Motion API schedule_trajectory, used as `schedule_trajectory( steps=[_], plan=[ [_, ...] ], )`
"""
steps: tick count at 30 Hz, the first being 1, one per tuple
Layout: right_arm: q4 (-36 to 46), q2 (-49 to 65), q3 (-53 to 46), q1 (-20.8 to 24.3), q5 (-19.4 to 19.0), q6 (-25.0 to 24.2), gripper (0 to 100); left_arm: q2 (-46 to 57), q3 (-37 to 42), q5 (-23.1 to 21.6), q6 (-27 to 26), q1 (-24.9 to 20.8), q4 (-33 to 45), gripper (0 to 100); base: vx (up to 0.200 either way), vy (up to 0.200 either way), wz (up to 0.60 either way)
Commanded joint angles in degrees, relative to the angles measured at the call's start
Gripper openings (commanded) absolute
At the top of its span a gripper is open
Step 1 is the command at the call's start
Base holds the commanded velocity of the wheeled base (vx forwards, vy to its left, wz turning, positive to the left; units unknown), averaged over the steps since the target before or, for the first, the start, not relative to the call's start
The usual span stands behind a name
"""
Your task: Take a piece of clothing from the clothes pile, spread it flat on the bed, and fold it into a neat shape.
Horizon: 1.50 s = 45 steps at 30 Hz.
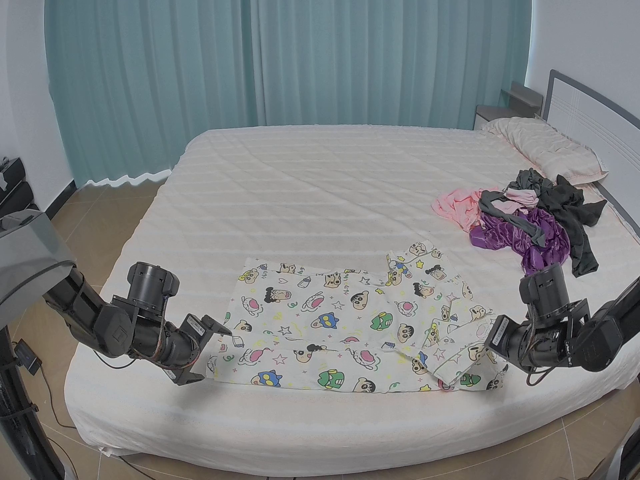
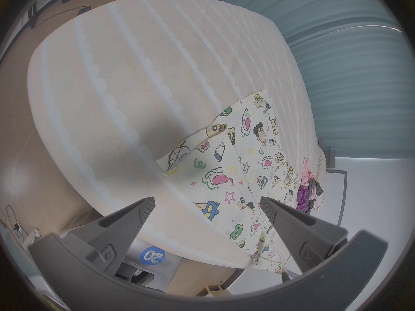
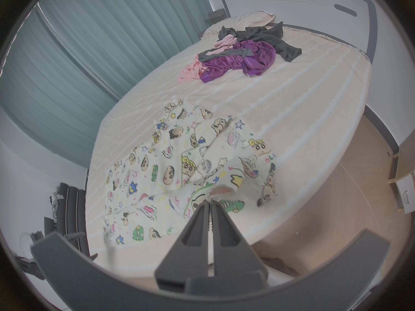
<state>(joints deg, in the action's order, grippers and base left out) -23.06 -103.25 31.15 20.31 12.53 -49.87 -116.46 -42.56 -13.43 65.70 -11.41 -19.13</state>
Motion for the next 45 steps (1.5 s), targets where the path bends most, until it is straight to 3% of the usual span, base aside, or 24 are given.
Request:
schedule_trajectory(
  steps=[1,9,10,24,31,34,40,45],
  plan=[
    [-0.23,0.51,-3.2,1.31,0.3,-0.05,0,0.0,0.02,-0.01,0.05,-0.02,-0.03,100,0.0,0.0,0.0],
    [-0.23,-0.19,-5.48,4.3,2.23,-0.4,0,0.0,0.02,-0.01,0.05,-0.02,-0.03,100,0.0,0.0,0.0],
    [-0.23,-0.19,-5.48,4.3,2.23,-0.4,100,0.0,0.02,-0.01,0.05,-0.02,-0.03,100,0.0,0.0,0.0],
    [-0.14,2.18,-4.87,7.73,1.79,0.04,100,0.0,0.02,-0.01,-0.04,-0.02,-0.03,100,0.0,0.0,0.0],
    [-0.14,-11.36,5.68,11.16,-1.02,0.48,100,1.5,1.78,-0.63,-0.48,-0.02,-0.38,100,0.0,0.0,0.0],
    [-0.23,-17.51,11.04,13.88,-1.46,0.57,100,1.5,3.45,-0.63,-0.48,-0.1,-4.08,100,0.0,0.0,0.0],
    [-0.14,-24.45,19.48,14.32,-3.57,0.65,100,1.41,7.31,-0.72,-0.66,-0.1,-11.46,100,0.0,0.0,0.0],
    [-0.14,-28.23,22.73,14.41,-4.53,0.65,100,1.41,7.75,-0.63,-0.57,-0.19,-12.6,100,0.0,0.0,0.0]
  ],
)
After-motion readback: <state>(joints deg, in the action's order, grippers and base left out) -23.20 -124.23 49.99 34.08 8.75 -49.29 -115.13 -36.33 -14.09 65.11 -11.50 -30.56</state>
